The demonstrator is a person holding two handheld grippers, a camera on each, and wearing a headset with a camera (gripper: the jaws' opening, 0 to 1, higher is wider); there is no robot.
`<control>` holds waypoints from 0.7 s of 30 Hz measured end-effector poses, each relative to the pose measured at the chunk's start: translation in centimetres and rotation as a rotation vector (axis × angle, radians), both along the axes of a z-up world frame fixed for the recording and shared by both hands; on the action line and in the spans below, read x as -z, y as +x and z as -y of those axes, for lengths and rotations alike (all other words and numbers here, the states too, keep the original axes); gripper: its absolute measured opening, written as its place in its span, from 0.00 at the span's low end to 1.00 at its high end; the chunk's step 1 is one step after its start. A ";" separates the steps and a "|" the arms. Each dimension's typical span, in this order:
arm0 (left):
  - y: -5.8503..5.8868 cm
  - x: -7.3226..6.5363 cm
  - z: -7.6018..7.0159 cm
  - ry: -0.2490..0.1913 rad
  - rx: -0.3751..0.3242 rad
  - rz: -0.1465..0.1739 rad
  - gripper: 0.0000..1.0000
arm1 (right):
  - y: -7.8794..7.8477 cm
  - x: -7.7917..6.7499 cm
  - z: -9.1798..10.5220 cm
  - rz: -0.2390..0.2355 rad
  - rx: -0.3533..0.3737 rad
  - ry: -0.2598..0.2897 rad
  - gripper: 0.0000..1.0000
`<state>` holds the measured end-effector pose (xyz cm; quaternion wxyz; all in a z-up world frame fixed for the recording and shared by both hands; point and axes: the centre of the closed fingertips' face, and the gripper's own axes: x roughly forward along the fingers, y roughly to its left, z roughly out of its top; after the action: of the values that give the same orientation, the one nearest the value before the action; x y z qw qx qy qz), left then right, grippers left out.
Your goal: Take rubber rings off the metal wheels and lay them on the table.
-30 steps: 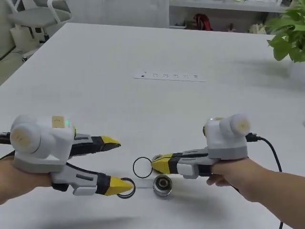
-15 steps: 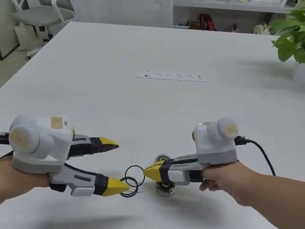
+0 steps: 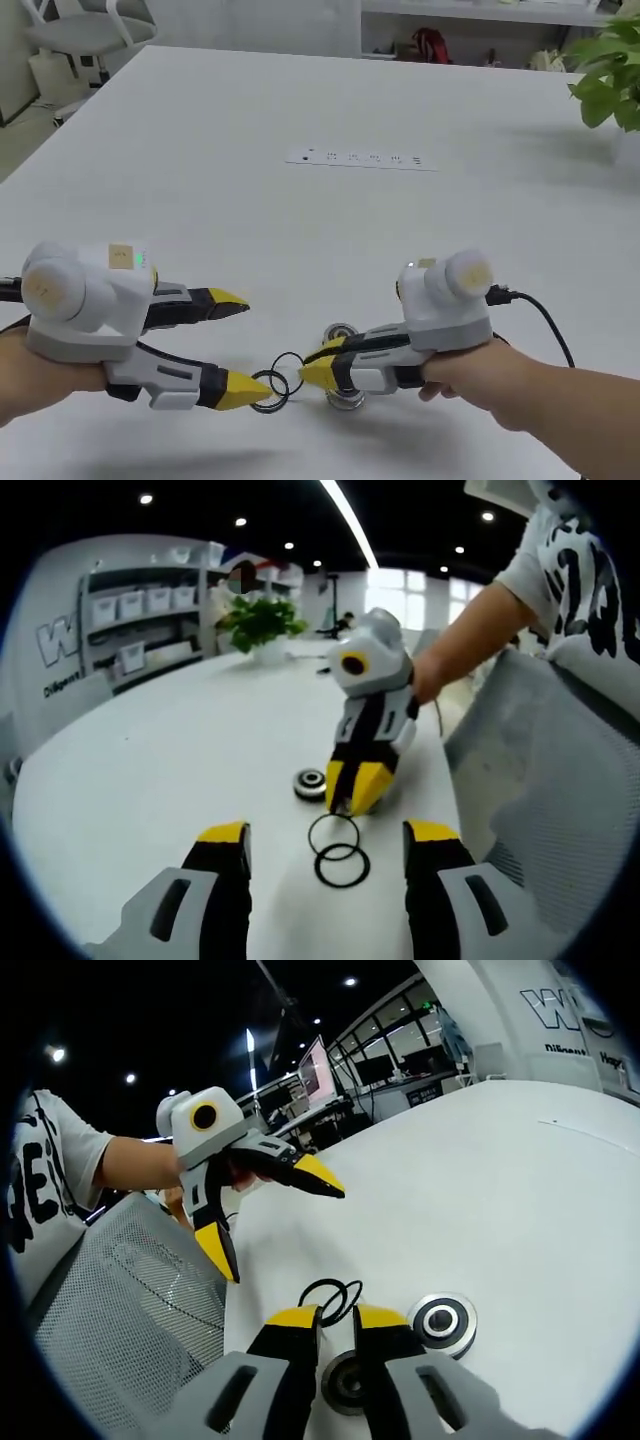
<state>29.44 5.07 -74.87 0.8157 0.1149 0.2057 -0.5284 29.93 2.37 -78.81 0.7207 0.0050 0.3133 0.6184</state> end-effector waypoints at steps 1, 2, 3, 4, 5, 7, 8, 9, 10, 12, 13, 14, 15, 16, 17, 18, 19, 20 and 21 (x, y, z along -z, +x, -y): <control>0.0 0.0 0.0 0.001 -0.001 0.000 0.62 | 0.1 -0.1 0.0 0.004 0.002 0.002 0.15; 0.0 0.0 0.0 0.002 -0.002 0.000 0.62 | 0.2 -0.2 0.1 0.008 0.009 0.005 0.16; 0.1 0.0 0.0 0.002 -0.002 0.001 0.62 | 0.3 -0.3 0.1 0.011 0.013 0.009 0.18; 0.1 -0.1 0.0 0.003 -0.003 0.001 0.62 | 0.4 -0.4 0.2 0.009 0.016 0.012 0.18; 0.1 -0.1 0.0 0.002 -0.004 0.001 0.62 | 0.5 -0.5 0.3 0.009 0.018 0.014 0.18; 0.2 -0.1 0.0 0.002 -0.005 0.002 0.62 | 0.7 -0.7 0.4 0.019 0.022 0.017 0.19; 0.2 -0.2 0.1 0.002 -0.004 0.002 0.62 | 0.9 -0.9 0.6 0.022 0.028 0.022 0.20; 0.3 -0.2 0.1 0.001 -0.004 0.002 0.62 | 1.0 -1.0 0.6 0.023 0.031 0.025 0.20; 0.3 -0.3 0.2 0.000 -0.003 0.003 0.62 | 1.1 -1.2 0.8 0.026 0.037 0.030 0.21; 0.5 -0.4 0.4 -0.003 -0.003 0.004 0.61 | 1.5 -1.5 1.0 0.033 0.047 0.037 0.21; 0.6 -0.5 0.5 -0.004 -0.002 0.006 0.61 | 1.7 -1.7 1.2 0.035 0.052 0.040 0.21; 0.7 -0.6 0.6 -0.006 -0.003 0.006 0.61 | 2.0 -1.8 1.4 0.037 0.061 0.044 0.21; 0.8 -0.7 0.7 -0.008 -0.003 0.007 0.61 | 2.1 -1.9 1.6 0.040 0.067 0.046 0.22; 1.0 -0.8 0.8 -0.011 -0.004 0.008 0.61 | 2.4 -2.0 1.9 0.046 0.076 0.048 0.22; 1.1 -0.8 0.9 -0.013 -0.005 0.008 0.60 | 2.5 -2.1 2.1 0.048 0.081 0.049 0.22; 1.3 -0.9 1.0 -0.015 -0.005 0.009 0.60 | 2.8 -2.2 2.4 0.051 0.089 0.051 0.22; 1.4 -1.0 1.1 -0.017 -0.007 0.010 0.60 | 2.9 -2.3 2.6 0.054 0.095 0.051 0.22; 1.6 -1.0 1.2 -0.021 -0.008 0.007 0.60 | 3.1 -2.3 2.8 0.057 0.101 0.052 0.22; 1.6 -1.0 1.2 -0.022 -0.008 0.007 0.59 | 3.3 -2.4 3.0 0.060 0.107 0.053 0.22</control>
<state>31.08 3.88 -73.83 0.8196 0.1070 0.1976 -0.5270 33.20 -0.62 -76.45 0.7614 0.0221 0.2742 0.5871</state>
